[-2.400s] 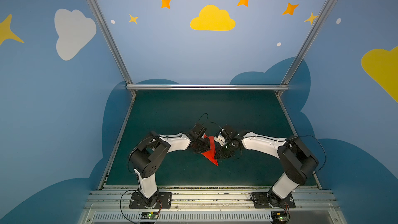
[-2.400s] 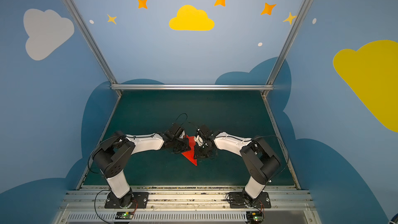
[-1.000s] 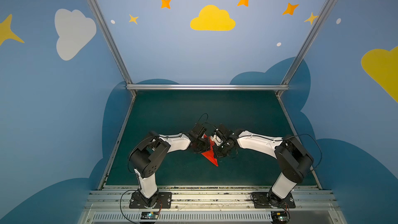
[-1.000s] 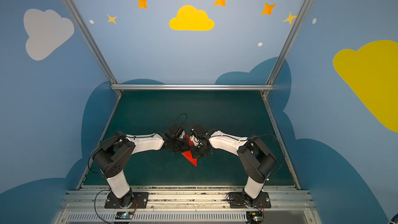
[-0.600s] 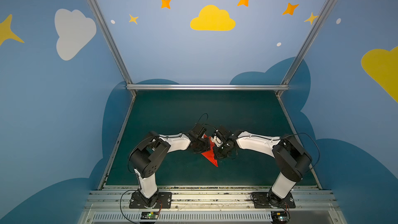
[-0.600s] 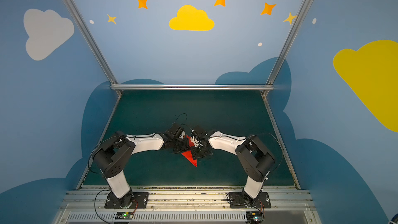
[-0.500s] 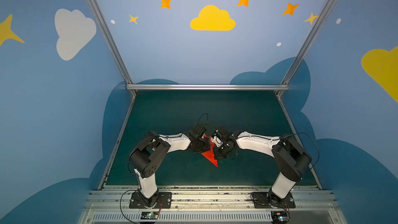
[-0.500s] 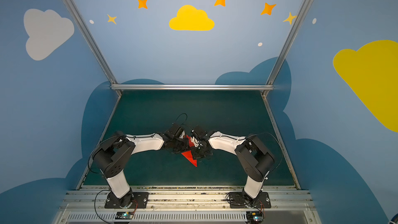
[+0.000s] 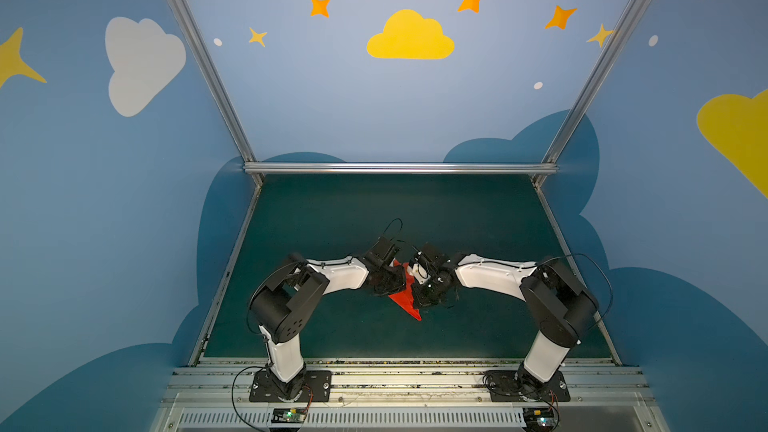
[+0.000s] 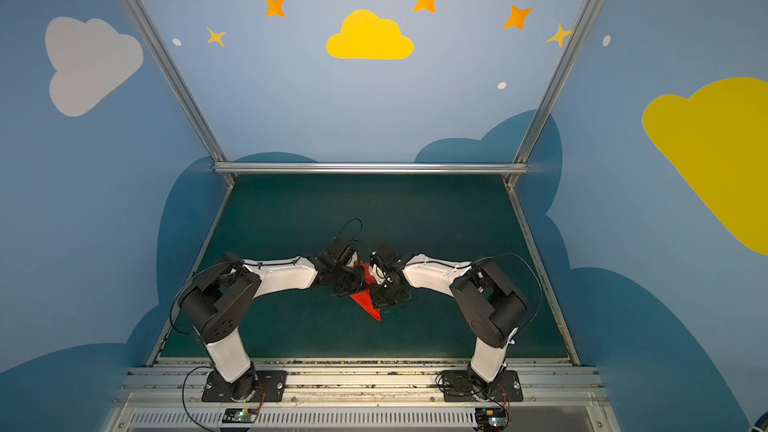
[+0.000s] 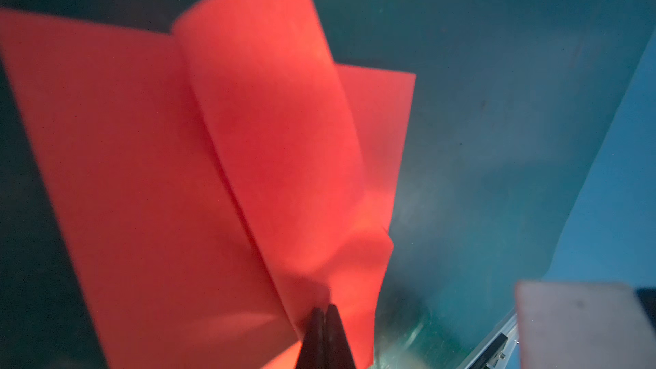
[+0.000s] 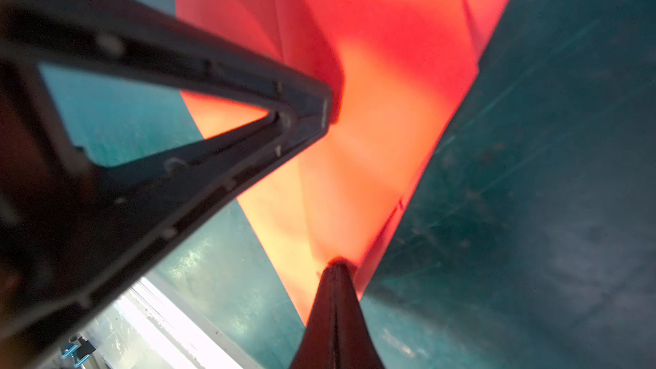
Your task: Fold a paper plane with a square sheet of paper (fold left side to right side)
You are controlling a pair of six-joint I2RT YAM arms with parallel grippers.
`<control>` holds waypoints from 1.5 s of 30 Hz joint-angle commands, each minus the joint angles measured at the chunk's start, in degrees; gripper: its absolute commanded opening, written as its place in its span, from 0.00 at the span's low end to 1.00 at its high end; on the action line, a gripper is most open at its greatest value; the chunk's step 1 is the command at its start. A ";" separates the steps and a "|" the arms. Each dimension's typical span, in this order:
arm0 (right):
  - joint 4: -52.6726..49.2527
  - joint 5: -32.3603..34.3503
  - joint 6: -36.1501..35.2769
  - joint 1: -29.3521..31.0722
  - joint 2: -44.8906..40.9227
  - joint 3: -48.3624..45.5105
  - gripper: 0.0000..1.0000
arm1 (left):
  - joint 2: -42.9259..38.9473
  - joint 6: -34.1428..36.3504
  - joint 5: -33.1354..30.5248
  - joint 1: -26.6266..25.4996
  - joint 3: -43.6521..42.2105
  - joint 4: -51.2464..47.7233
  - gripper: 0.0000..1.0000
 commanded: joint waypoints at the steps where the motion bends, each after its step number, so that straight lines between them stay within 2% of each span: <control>1: 0.11 1.32 0.28 0.26 1.91 -3.02 0.00 | -2.77 1.30 -0.61 0.37 0.85 -3.97 0.03; 7: 0.56 1.13 0.33 0.32 2.03 -3.63 0.00 | -5.53 0.28 1.78 -1.06 -0.74 -3.03 0.03; 15: 0.60 1.38 0.33 0.27 1.34 -4.25 0.00 | -4.26 -1.63 2.26 -4.30 -2.40 -0.18 0.03; 29: 0.12 1.15 -0.80 0.88 0.46 -5.07 0.00 | 0.70 -1.11 0.10 -3.69 -1.88 0.18 0.03; 45: -1.74 3.09 -1.26 4.12 -1.85 -6.45 0.00 | 0.54 -2.56 -1.74 -3.65 -3.49 -1.01 0.03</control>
